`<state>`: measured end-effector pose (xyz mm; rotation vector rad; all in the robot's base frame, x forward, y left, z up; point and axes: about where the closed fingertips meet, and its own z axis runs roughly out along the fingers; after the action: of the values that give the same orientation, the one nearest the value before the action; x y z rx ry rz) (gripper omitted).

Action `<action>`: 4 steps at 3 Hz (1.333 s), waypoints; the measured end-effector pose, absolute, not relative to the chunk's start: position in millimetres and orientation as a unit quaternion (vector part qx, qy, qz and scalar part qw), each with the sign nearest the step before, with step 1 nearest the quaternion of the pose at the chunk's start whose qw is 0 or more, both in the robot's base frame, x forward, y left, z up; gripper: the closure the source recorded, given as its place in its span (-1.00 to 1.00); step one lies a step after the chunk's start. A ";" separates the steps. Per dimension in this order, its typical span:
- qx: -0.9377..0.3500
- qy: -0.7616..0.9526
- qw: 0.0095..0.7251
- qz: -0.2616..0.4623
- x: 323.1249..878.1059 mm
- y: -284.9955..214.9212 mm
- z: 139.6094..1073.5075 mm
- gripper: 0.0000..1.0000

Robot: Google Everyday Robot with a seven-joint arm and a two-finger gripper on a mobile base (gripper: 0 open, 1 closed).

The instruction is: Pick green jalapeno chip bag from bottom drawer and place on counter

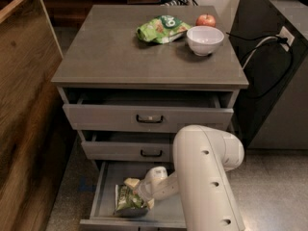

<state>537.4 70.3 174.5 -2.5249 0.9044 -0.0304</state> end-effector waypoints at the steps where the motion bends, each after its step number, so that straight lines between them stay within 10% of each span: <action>1: -0.921 0.311 0.236 -0.003 542.1 86.2 166.3 -1.00; 4: -0.932 0.297 0.204 0.047 545.0 104.2 127.3 -1.00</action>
Offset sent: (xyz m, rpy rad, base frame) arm 0.0140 0.0389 -0.0340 -0.0084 0.0717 0.1010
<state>545.0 104.2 127.3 -2.5985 0.8274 0.1313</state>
